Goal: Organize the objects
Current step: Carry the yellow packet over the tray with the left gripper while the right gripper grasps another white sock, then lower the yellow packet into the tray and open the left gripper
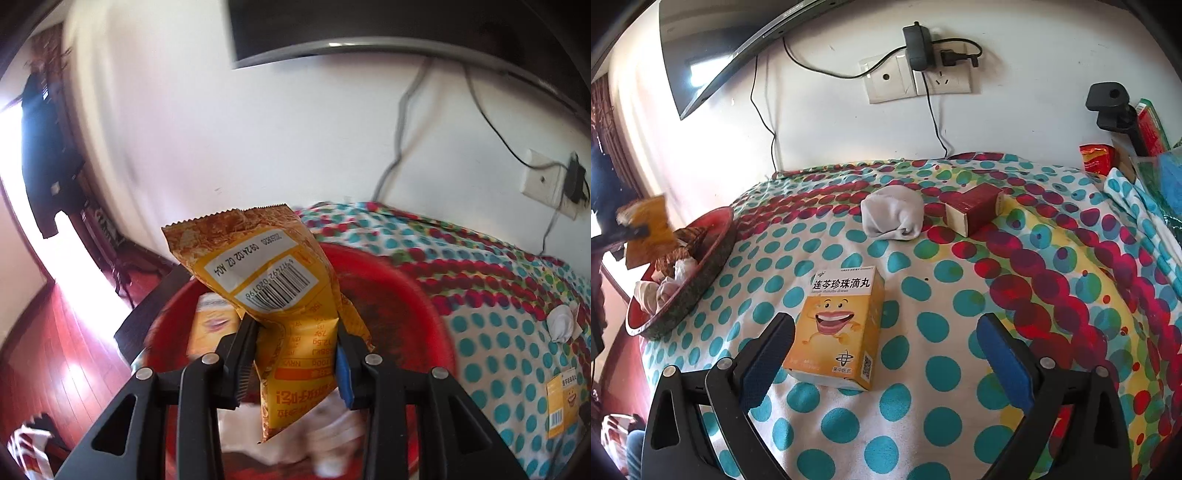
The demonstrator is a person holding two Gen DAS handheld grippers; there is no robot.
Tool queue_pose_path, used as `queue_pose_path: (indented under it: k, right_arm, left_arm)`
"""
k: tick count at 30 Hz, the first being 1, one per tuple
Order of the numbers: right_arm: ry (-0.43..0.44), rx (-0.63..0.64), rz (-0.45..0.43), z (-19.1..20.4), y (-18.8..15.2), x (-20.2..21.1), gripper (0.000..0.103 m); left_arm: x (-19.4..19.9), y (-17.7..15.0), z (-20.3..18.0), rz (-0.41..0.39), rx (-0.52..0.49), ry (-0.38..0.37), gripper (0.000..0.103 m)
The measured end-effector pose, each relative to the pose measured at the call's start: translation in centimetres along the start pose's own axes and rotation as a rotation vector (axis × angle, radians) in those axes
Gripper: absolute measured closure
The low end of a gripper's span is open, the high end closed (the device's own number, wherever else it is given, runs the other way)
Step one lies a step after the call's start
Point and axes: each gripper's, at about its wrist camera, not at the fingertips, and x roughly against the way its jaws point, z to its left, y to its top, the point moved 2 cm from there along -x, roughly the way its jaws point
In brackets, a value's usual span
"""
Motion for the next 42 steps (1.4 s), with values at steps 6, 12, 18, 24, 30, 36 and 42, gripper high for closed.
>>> queue_pose_path:
  k: [6, 12, 18, 24, 30, 36, 42]
  right_arm:
    - [-0.033, 0.004, 0.005, 0.4, 0.9, -0.6, 0.004]
    - [-0.040, 0.087, 0.049, 2.1, 5.2, -3.6, 0.003]
    - [-0.091, 0.139, 0.119, 2.5, 8.3, -8.4, 0.017]
    - [-0.122, 0.135, 0.192, 2.0, 8.7, -11.7, 0.026]
    - [-0.160, 0.134, 0.222, 1.6, 8.4, -13.2, 0.042]
    - [-0.173, 0.143, 0.219, 1.3, 8.3, -13.6, 0.049]
    - [-0.172, 0.144, 0.203, 1.3, 8.3, -13.5, 0.049]
  left_arm:
    - [0.8, -2.5, 5.2, 0.015, 0.029, 0.012, 0.066]
    - [0.9, -4.5, 6.7, 0.021, 0.047, -0.022, 0.065]
    - [1.3, -4.8, 6.5, -0.002, 0.036, -0.046, 0.065]
    - [0.6, -5.0, 7.6, 0.004, 0.061, -0.080, 0.065]
    - [-0.1, -4.3, 6.5, 0.012, 0.048, -0.098, 0.065]
    - [-1.1, -3.7, 3.9, 0.021, -0.002, -0.109, 0.065]
    - [-2.4, -3.6, 3.5, 0.055, 0.023, -0.118, 0.065]
